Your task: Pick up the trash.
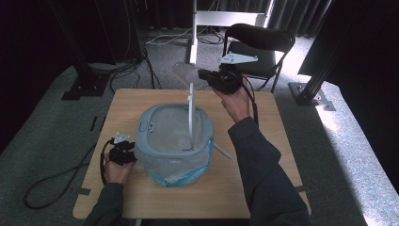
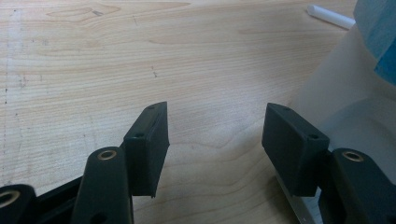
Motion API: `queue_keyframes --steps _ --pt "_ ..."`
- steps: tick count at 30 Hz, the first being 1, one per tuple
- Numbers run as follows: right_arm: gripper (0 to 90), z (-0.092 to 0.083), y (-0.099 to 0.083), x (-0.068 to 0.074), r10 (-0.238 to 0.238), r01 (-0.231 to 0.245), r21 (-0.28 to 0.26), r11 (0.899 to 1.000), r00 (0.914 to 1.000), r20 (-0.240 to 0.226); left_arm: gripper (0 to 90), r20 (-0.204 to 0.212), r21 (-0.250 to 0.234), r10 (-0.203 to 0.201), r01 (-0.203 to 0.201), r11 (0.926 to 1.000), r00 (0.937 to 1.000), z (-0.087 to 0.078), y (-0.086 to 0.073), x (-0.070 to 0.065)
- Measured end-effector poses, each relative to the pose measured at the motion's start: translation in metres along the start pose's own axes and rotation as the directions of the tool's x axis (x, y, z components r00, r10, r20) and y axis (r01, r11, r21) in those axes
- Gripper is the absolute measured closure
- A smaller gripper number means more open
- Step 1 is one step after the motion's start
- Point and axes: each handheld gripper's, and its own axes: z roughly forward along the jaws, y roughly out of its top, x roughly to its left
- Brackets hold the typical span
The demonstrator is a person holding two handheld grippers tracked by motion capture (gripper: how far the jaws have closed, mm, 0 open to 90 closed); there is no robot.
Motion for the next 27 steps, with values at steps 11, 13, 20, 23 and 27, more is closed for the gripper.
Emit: queue_keyframes --steps 11,13,20,23,27 --pt "86.1 0.002 0.016 0.015 -0.034 0.034 -0.020 0.999 0.9987 -0.037 41.4 -0.001 0.000 0.000 0.000 1.0000 1.0000 0.000 0.000 0.000" --pt "86.1 0.002 0.018 0.018 -0.031 0.030 -0.025 0.999 0.9983 -0.049 41.4 -0.001 0.000 0.000 0.000 1.0000 1.0000 0.000 0.000 0.000" --pt "86.1 0.000 0.026 0.031 -0.057 0.054 -0.040 0.998 0.9947 -0.085 41.4 -0.003 0.000 0.001 -0.001 1.0000 1.0000 0.000 0.000 0.000" --pt "86.1 -0.001 0.026 0.034 -0.069 0.066 -0.039 0.997 0.9930 -0.096 41.4 -0.002 0.000 0.001 -0.001 1.0000 1.0000 0.000 0.000 0.000" --pt "86.1 -0.003 0.027 0.037 -0.079 0.076 -0.037 0.996 0.9906 -0.111 41.4 -0.004 0.000 0.001 -0.001 1.0000 1.0000 0.000 0.000 0.000"
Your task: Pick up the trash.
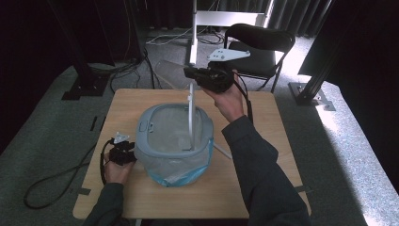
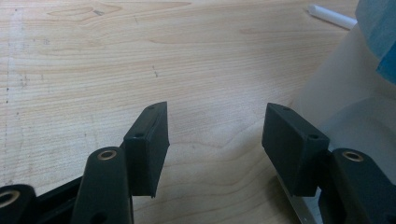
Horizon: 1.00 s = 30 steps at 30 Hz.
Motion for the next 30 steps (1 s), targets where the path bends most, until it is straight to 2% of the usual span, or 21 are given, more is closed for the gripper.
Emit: queue_keyframes --steps 3,6,8,15,30 --pt "86.1 -0.004 0.001 0.003 -0.003 0.003 -0.004 1.000 0.9996 -0.026 41.4 0.001 0.000 -0.001 0.001 1.0000 1.0000 0.000 0.000 0.000" --pt "86.0 -0.005 0.002 0.004 -0.003 0.003 -0.004 1.000 0.9995 -0.032 41.4 0.003 0.003 0.001 -0.001 1.0000 1.0000 0.000 0.000 0.000" --pt "86.0 -0.008 0.003 0.010 -0.020 0.020 -0.005 1.000 0.9981 -0.059 41.4 0.003 0.005 0.004 -0.004 1.0000 1.0000 0.000 0.000 0.000" --pt "86.0 -0.012 0.003 0.019 -0.037 0.037 -0.001 0.999 0.9953 -0.089 41.4 0.002 0.002 -0.004 0.004 1.0000 1.0000 0.000 0.000 0.000" --pt "85.9 -0.017 0.005 0.027 -0.049 0.049 -0.006 0.999 0.9916 -0.120 41.4 0.002 0.007 0.001 -0.001 1.0000 1.0000 0.000 0.000 0.000"
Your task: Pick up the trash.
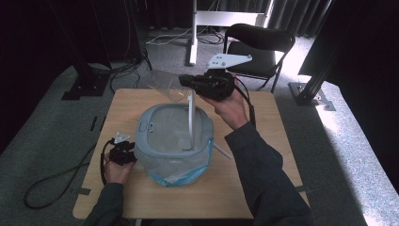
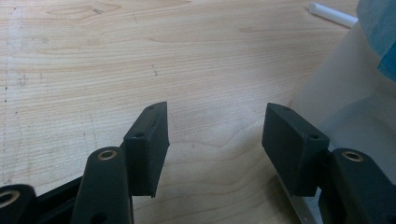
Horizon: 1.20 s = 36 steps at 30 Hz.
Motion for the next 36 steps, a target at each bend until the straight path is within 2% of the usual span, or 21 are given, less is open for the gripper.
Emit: queue_keyframes --steps 16,24,36 --pt "84.9 -0.0006 0.0002 0.0034 -0.014 0.014 0.014 1.000 0.9998 -0.013 41.4 0.001 0.004 0.000 0.000 1.0000 1.0000 0.0002 0.0000 0.0002" --pt "77.0 -0.0008 0.0019 0.0051 -0.021 0.022 0.018 1.000 0.9982 -0.057 41.3 0.000 0.004 0.002 -0.002 1.0000 1.0000 0.0001 0.0001 0.0001" --pt "76.4 -0.0022 0.0031 0.0024 -0.015 0.016 0.012 1.000 0.9994 -0.033 41.3 0.001 0.004 0.002 -0.002 1.0000 1.0000 0.0003 0.0000 0.0000"
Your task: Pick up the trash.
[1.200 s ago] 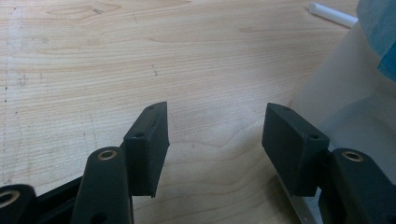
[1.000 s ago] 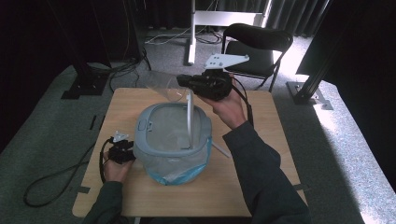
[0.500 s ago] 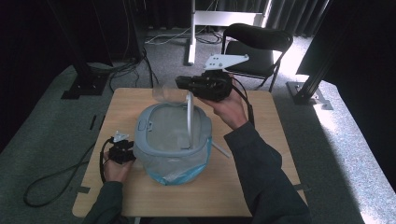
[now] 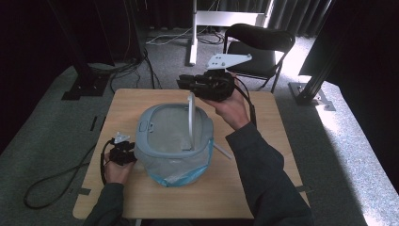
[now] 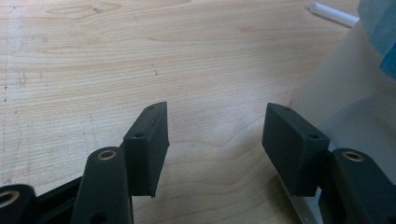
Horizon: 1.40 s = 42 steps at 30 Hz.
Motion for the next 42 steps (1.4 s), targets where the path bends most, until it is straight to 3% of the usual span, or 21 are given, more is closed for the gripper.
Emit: queue_keyframes --steps 11,12,20,27,29,33,42 --pt "75.9 -0.003 0.001 -0.011 0.015 -0.014 -0.013 1.000 0.9973 0.072 41.3 -0.001 -0.003 -0.004 0.004 1.0000 1.0000 0.000 0.000 0.000" --pt "76.0 -0.005 0.000 -0.014 0.035 -0.033 -0.021 0.999 0.9944 0.100 41.3 0.000 -0.002 -0.002 0.002 1.0000 1.0000 0.000 0.000 0.000" --pt "75.6 -0.012 -0.003 -0.022 0.051 -0.048 -0.028 0.998 0.9888 0.140 41.3 0.000 -0.002 -0.005 0.005 1.0000 1.0000 0.000 0.000 0.000" --pt "73.8 -0.018 -0.015 -0.033 0.083 -0.080 -0.025 0.996 0.9780 0.191 41.3 0.000 -0.002 -0.005 0.005 1.0000 1.0000 0.001 0.000 0.001" --pt "73.5 -0.019 -0.017 -0.034 0.082 -0.079 -0.023 0.997 0.9762 0.201 41.2 0.000 -0.001 -0.005 0.005 1.0000 1.0000 0.001 0.000 0.001" --pt "72.3 -0.023 -0.029 -0.036 0.072 -0.073 -0.006 0.997 0.9636 0.257 41.2 0.000 -0.002 -0.005 0.005 1.0000 1.0000 0.001 0.000 0.001" --pt "70.9 -0.026 -0.046 -0.041 0.063 -0.076 0.033 0.997 0.9537 0.294 41.2 -0.001 0.000 -0.004 0.004 1.0000 1.0000 0.001 0.000 0.000"
